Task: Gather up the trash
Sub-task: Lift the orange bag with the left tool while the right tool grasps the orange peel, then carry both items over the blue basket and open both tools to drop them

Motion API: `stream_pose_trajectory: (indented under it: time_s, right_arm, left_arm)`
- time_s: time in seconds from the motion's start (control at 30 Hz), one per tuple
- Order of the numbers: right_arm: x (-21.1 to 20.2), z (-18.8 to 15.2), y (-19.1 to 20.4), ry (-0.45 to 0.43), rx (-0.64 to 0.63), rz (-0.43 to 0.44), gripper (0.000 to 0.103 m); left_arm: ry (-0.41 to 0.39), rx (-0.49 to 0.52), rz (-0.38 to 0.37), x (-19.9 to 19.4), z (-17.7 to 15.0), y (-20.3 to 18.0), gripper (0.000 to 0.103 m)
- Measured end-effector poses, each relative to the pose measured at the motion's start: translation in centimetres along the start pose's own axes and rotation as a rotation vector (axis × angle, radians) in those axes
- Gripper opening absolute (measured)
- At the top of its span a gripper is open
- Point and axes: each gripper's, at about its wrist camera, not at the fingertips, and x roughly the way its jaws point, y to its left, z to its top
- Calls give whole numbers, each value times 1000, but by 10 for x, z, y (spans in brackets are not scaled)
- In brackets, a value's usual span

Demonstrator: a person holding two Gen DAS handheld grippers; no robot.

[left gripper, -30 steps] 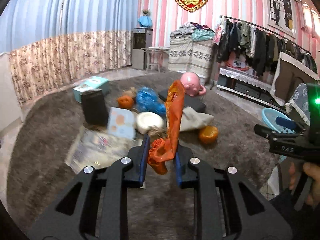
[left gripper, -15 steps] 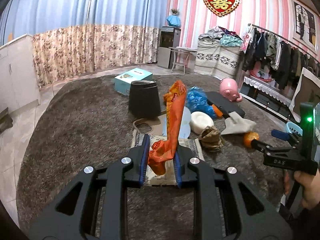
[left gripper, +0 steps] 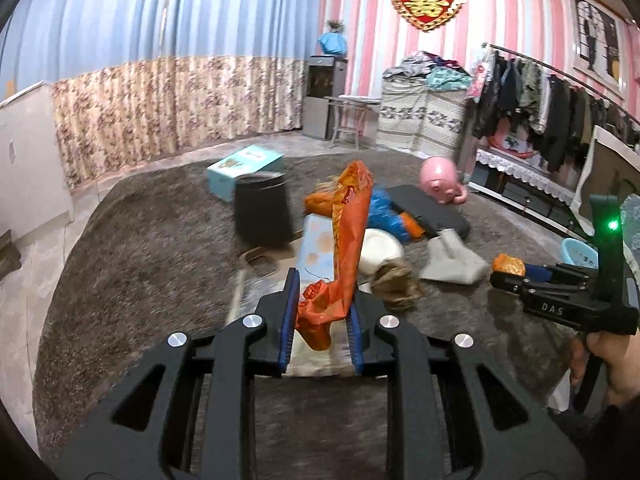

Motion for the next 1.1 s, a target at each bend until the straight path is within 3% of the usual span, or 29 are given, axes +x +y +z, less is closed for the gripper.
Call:
stream_pose_trajectory:
  time_s: [0.27,0.67,0.83,1.1]
  right_arm:
    - [-64,-1,-57,-96,91,-105,42]
    - [-148,-40,-206,-190,292,-401,42]
    - [-166,-62,-258,-191,354,-513,42]
    - [-174,-87,-315,-185,432,-578,42]
  left_arm:
    - [-20,79,-128,1,12,-64,21]
    - [-12,236,-395,29,22,-216,21]
    - [26,286,-506,55,17,-283,21]
    - [106,365,-617,95,3,-377,21]
